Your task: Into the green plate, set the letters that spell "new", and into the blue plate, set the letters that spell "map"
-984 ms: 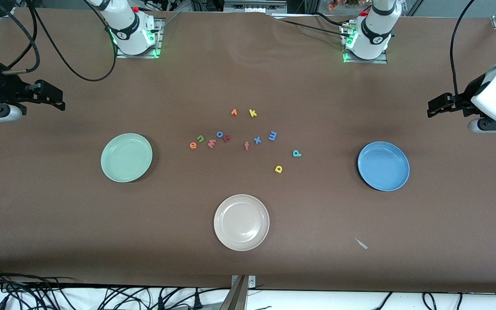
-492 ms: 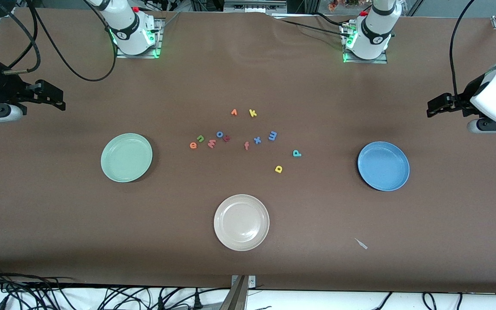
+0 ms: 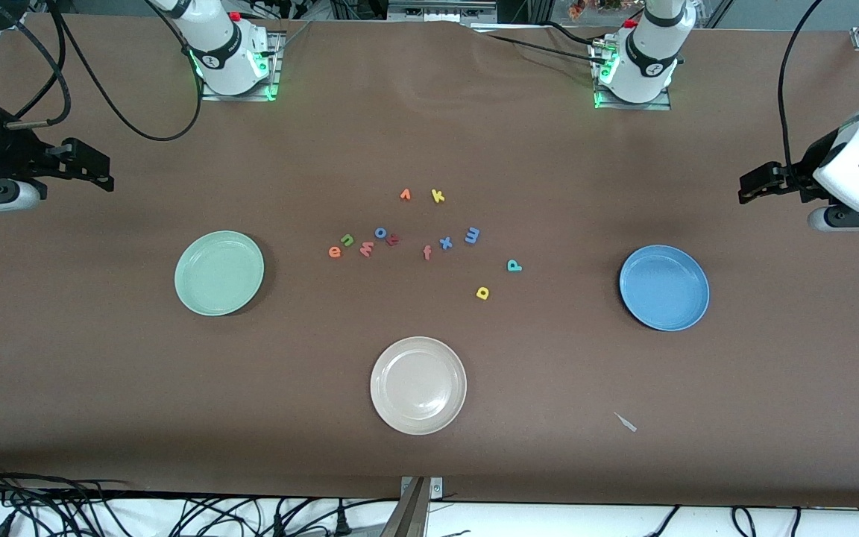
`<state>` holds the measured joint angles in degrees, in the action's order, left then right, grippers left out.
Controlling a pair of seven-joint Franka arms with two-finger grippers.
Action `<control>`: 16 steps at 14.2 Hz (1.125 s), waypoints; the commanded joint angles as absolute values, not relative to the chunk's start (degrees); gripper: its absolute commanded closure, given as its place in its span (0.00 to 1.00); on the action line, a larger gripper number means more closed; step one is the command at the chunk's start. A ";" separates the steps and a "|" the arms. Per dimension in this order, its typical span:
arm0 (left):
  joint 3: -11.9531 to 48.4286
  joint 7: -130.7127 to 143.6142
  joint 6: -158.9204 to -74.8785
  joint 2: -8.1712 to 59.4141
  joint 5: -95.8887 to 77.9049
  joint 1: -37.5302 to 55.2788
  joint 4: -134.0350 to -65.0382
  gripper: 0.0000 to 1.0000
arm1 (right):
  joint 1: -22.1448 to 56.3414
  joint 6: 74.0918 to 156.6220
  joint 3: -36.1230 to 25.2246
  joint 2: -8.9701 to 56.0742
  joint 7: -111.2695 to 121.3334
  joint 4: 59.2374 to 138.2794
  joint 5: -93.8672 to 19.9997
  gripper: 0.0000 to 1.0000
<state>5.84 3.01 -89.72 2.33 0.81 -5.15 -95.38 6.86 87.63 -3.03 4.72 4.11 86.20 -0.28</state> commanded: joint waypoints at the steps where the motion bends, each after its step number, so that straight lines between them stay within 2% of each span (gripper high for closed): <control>1: 5.80 2.02 -89.03 2.20 1.76 -4.92 -95.18 0.00 | 6.86 87.63 -2.81 4.31 4.13 86.39 0.53 0.00; 16: 5.89 2.02 -88.95 2.29 1.76 -4.83 -95.19 0.00 | 6.94 87.80 -2.72 4.39 4.04 86.84 0.53 0.00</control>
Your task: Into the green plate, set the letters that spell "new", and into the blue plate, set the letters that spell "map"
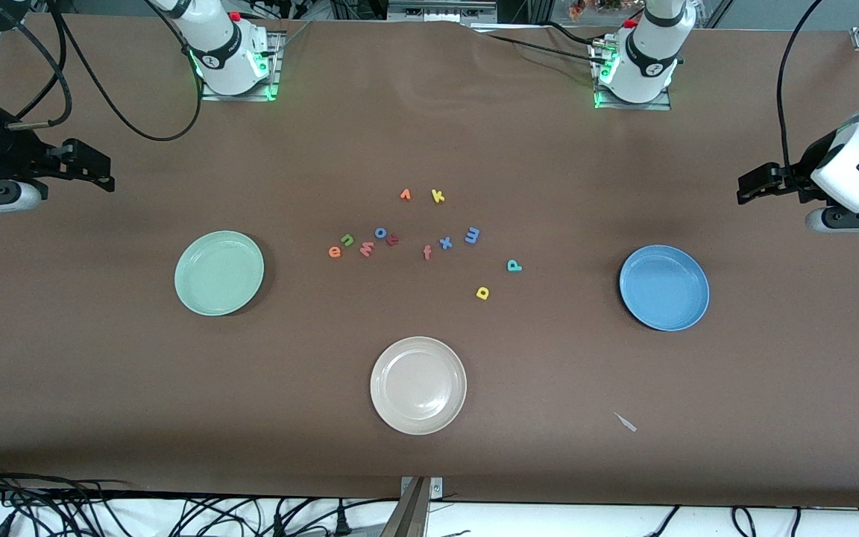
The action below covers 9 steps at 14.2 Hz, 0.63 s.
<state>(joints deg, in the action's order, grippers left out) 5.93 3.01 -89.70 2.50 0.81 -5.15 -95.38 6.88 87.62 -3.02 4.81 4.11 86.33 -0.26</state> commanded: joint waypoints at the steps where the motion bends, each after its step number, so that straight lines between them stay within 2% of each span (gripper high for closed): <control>1: 5.89 2.02 -88.95 2.29 1.76 -4.83 -95.19 0.00 | 6.86 87.80 -2.81 4.39 4.04 86.84 0.53 0.00; 9: 5.89 2.02 -88.86 2.63 1.76 -4.92 -95.10 0.00 | 6.94 87.89 -2.72 4.39 4.04 86.84 0.53 0.00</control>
